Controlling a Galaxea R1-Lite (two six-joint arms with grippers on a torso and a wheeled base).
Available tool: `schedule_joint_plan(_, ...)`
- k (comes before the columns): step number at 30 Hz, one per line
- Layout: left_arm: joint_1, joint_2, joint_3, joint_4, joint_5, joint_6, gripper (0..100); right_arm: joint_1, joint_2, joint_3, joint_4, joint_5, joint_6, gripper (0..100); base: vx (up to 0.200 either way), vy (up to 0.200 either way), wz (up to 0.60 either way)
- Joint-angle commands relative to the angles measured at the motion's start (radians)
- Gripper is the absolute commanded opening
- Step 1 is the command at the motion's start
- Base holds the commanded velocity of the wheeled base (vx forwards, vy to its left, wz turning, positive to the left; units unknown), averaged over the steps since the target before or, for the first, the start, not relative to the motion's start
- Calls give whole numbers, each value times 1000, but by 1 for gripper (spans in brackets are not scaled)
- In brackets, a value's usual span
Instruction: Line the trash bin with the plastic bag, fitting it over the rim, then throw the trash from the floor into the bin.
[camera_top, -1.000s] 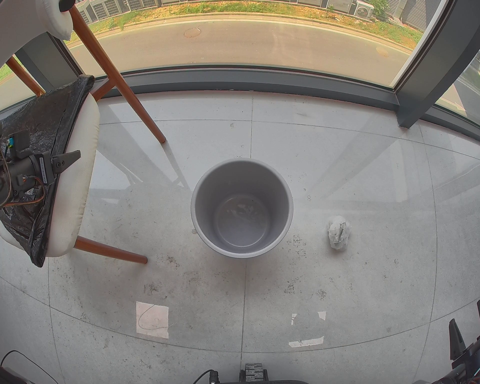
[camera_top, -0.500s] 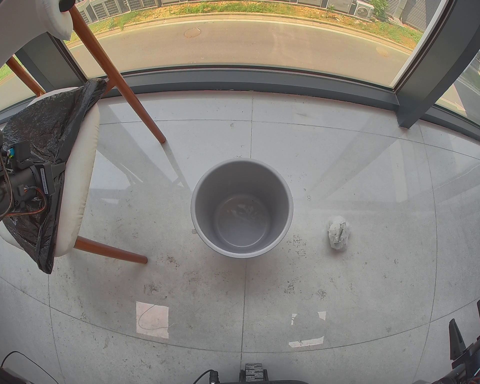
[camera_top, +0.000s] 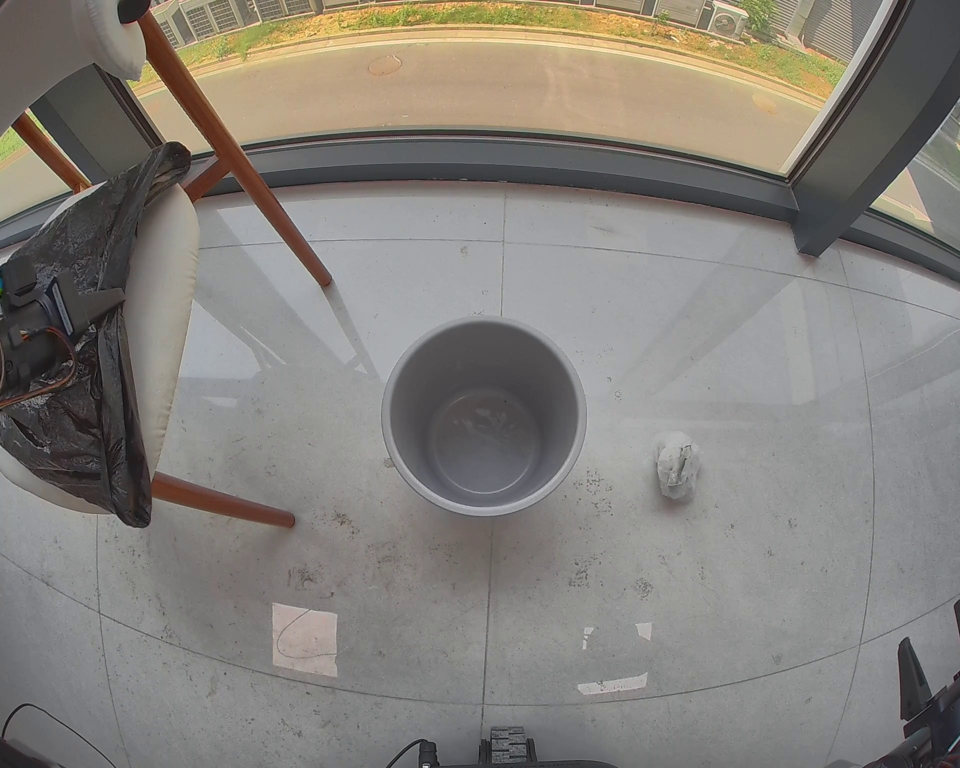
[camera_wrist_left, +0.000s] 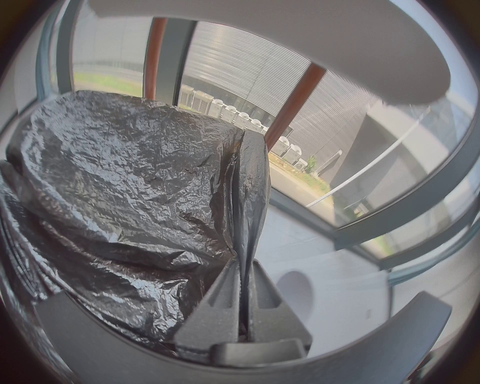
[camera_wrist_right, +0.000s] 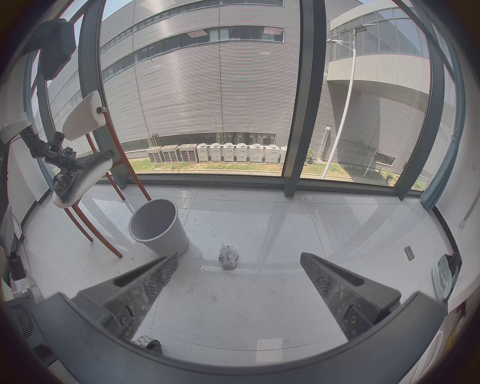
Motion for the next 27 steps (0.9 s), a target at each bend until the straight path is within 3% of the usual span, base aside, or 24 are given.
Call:
schedule_joint_plan(1,75,-81,2,-4,-121,-111,0,0,-4,18,0,0,0,100,0,0,0)
schedule_joint_plan(3,75,-99,4,-6,-156,-132,0,0,-4,18,0,0,0,100,0,0,0)
schedule_joint_plan(10,55,-216,108,-9,-423,-174,0,0,-4,18,0,0,0,100,0,0,0)
schedule_joint_plan(12,55,-234,140,-12,-464,-168,0,0,-4,18,0,0,0,100,0,0,0)
schedule_joint_plan(15,38,-241,156,-35,-490,-169,0,0,-4,18,0,0,0,100,0,0,0)
schedule_joint_plan(19,-62,-227,154,-78,-496,-168,0,0,-4,18,0,0,0,100,0,0,0)
schedule_joint_plan(20,-118,-218,154,-107,-498,-166,0,0,-4,18,0,0,0,100,0,0,0)
schedule_joint_plan(23,-155,-207,156,-138,-503,-163,0,0,-4,18,0,0,0,100,0,0,0)
schedule_joint_plan(27,-163,-156,157,-142,-592,-46,0,0,-4,18,0,0,-2,100,0,0,0)
